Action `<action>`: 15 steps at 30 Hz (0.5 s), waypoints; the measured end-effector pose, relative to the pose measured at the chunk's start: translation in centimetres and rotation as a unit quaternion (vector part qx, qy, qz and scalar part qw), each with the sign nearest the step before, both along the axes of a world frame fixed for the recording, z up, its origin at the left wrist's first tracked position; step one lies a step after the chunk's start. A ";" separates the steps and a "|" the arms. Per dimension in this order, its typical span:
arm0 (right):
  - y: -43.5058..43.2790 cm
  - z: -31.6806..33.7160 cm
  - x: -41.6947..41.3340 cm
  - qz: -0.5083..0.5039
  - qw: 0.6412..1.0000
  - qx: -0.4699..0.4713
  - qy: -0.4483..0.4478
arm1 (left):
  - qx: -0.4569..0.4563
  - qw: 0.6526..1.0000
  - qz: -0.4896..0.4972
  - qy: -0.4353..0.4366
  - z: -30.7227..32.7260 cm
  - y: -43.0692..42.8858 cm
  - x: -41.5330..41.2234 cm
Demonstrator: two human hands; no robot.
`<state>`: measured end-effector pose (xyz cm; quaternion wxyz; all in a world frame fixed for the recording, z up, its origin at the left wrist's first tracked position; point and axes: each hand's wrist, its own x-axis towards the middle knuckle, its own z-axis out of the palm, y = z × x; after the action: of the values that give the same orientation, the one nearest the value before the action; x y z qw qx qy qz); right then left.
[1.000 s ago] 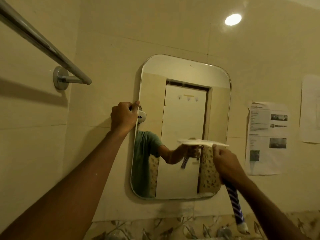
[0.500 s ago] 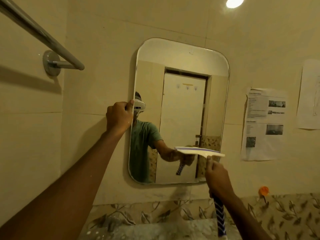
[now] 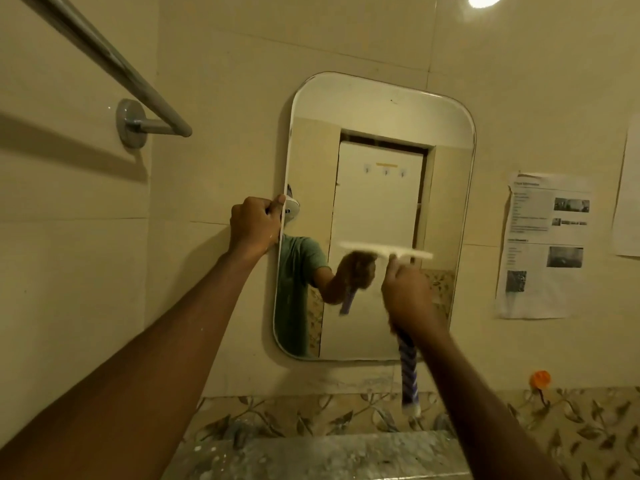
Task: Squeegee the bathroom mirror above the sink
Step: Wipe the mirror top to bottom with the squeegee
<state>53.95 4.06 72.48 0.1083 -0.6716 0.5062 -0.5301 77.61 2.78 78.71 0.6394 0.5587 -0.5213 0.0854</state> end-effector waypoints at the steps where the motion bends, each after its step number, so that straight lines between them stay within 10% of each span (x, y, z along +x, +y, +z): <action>1: 0.4 -2.5 0.4 -0.001 1.000 0.005 0.012 | 0.002 1.000 -0.001 0.003 0.0 0.0 0.0; 15: 0.9 4.7 3.6 0.033 0.998 -0.022 -0.041 | 0.025 0.997 -0.063 0.028 0.2 0.6 0.3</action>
<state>57.52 4.99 77.14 0.1319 -0.6673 0.4676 -0.5644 77.88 3.37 78.95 0.6439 0.5429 -0.5389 0.0164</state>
